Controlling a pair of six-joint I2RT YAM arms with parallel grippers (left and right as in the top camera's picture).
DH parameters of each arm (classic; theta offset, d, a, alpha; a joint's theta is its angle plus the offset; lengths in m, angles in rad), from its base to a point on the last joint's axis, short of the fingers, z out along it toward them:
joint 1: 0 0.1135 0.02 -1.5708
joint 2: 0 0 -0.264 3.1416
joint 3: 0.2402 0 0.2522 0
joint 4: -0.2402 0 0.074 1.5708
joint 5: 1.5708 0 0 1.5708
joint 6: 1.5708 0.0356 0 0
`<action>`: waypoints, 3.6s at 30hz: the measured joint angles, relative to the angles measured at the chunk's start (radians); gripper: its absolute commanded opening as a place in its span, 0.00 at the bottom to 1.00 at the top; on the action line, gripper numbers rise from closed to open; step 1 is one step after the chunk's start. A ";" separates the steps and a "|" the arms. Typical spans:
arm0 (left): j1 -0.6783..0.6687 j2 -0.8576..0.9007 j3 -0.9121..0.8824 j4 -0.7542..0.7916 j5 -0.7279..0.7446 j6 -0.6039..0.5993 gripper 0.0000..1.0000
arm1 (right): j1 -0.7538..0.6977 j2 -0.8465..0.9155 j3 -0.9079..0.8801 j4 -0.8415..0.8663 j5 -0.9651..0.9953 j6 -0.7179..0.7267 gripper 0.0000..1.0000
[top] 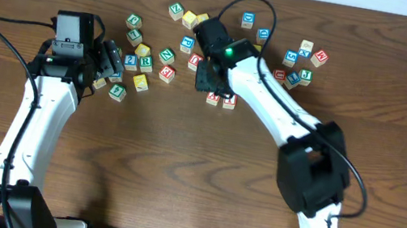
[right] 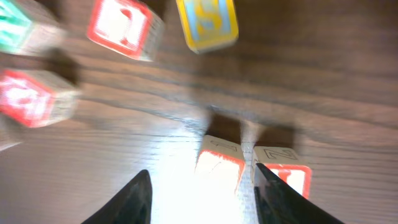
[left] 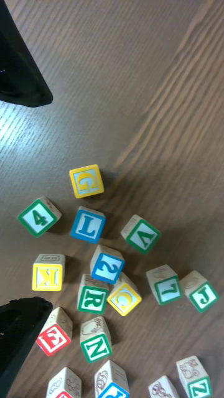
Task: Spell out AI2
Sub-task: 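Place red A block left of red I block and release, then move left gripper toward blue 2 block in the pile, then close left gripper on blue 2 block and lift it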
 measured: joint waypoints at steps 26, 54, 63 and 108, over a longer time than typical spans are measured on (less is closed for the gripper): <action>-0.071 0.358 0.217 0.040 0.200 0.064 0.49 | -0.143 -0.192 0.026 -0.132 0.007 -0.062 0.57; -0.071 0.486 0.218 0.177 0.103 0.147 0.48 | -0.143 -0.192 0.026 -0.190 0.008 -0.098 0.61; -0.071 0.533 0.218 0.181 0.100 0.158 0.48 | -0.143 -0.192 0.026 -0.203 0.042 -0.099 0.63; -0.071 0.447 0.220 0.108 0.096 0.092 0.13 | -0.143 -0.192 0.026 -0.203 0.072 -0.098 0.78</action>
